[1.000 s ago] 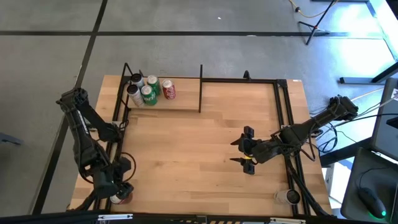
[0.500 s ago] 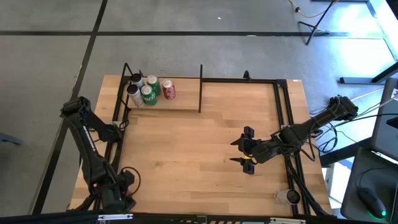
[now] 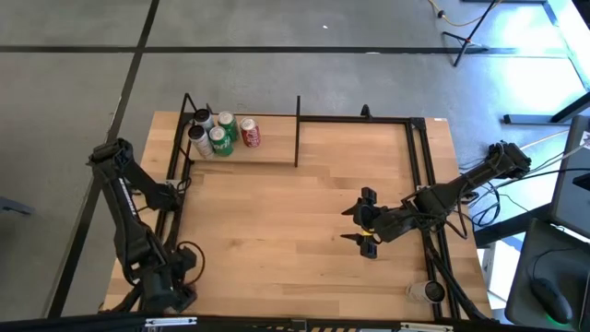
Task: Place canned beverage on shelf
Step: Put the red-white soda can on the shelf
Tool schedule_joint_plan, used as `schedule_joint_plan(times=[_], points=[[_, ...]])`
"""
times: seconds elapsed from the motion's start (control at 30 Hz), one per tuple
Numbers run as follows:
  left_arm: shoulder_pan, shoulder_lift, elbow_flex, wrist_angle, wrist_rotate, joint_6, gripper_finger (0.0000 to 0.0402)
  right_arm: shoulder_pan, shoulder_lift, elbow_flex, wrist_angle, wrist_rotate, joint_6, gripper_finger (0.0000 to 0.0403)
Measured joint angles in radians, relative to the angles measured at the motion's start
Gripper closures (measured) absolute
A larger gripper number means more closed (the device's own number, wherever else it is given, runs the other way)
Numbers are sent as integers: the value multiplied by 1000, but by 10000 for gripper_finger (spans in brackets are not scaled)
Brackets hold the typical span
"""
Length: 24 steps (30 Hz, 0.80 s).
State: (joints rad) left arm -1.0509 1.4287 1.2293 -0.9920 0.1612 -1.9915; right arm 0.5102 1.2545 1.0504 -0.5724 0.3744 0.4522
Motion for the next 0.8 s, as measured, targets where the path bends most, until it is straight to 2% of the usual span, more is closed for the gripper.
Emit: schedule_joint_plan(times=[0.27,0.43,0.8], points=[[-20,1,0,-5,-82,-46,5,0,0,0,0,0,10,116],[-20,17,-1,-83,-8,-93,5,0,0,0,0,0,12,116],[-32,84,-1,-46,11,-62,5,0,0,0,-1,10,0,116]])
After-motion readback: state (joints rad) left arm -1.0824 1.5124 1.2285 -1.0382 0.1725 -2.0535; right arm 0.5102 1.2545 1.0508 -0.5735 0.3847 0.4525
